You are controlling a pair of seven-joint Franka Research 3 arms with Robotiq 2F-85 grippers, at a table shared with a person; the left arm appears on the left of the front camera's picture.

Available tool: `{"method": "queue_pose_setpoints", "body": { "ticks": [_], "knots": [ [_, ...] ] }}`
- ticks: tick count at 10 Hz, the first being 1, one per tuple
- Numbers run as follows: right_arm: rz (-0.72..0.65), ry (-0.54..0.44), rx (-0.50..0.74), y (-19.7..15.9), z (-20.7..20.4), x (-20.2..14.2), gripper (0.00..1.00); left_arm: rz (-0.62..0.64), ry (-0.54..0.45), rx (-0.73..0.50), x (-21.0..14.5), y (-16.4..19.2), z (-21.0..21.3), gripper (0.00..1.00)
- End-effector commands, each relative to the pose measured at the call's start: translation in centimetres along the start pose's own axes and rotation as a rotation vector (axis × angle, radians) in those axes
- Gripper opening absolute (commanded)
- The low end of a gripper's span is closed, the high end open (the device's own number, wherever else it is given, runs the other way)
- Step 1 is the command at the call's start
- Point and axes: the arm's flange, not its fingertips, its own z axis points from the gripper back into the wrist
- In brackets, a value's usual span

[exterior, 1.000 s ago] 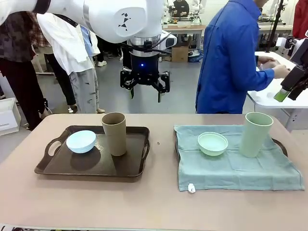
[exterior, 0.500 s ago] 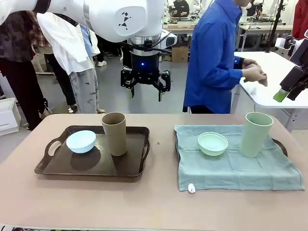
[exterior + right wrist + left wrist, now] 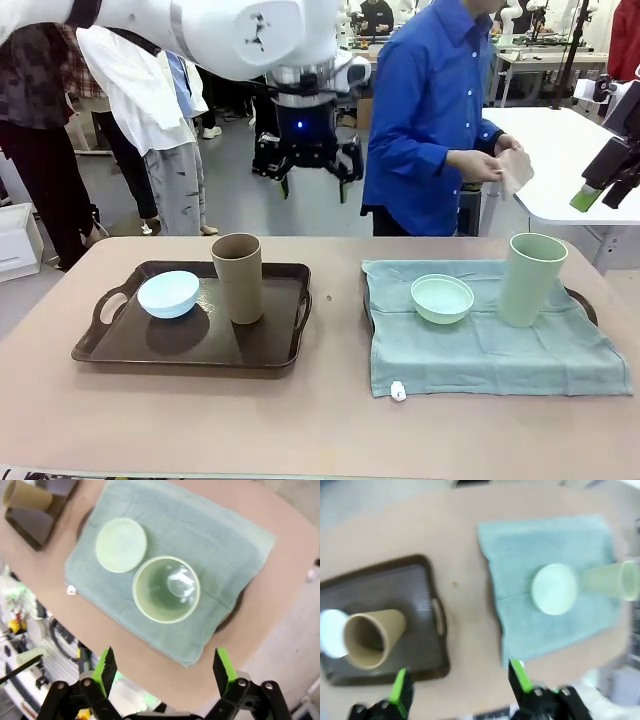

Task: Set up a tray with a mat and arrange the tableware.
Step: Pick up the Picnic Bowl and Reusable plastic cup from the Handle tray in front of the human's position and hold them in the air.

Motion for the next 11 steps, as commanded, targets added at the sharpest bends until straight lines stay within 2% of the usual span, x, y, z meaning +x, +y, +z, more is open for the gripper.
{"method": "queue_pose_setpoints", "body": {
  "ticks": [1, 2, 6, 8, 9, 10, 11],
  "knots": [
    [-0.135, 0.099, -0.116, -0.4, -0.7, -0.8, 1.0, -0.001, 0.031, -0.261, -1.6, 5.6, 1.7, 1.0],
    [-0.154, 0.089, -0.071, -1.2, 0.3, -1.7, 1.0, 0.012, 0.04, -0.318, -2.5, 8.4, 2.4, 1.0],
    [-0.18, -0.105, 0.357, -7.0, 7.0, -7.4, 1.0, 0.136, 0.006, -0.541, -5.9, 17.8, 5.9, 1.0],
    [-0.219, -0.19, 0.502, -9.9, 8.7, -9.8, 1.0, 0.198, 0.001, -0.602, -6.7, 22.5, 6.3, 1.0],
    [-0.279, -0.215, 0.549, -11.2, 8.7, -10.7, 1.0, 0.233, 0.002, -0.613, -7.6, 24.9, 6.9, 1.0],
    [-0.427, -0.217, 0.557, -12.6, 8.0, -11.6, 1.0, 0.257, -0.005, -0.615, -7.9, 27.4, 7.4, 1.0],
    [-0.518, -0.222, 0.571, -13.4, 7.2, -12.7, 1.0, 0.281, -0.022, -0.612, -8.6, 30.1, 8.3, 1.0]
  ]
}}
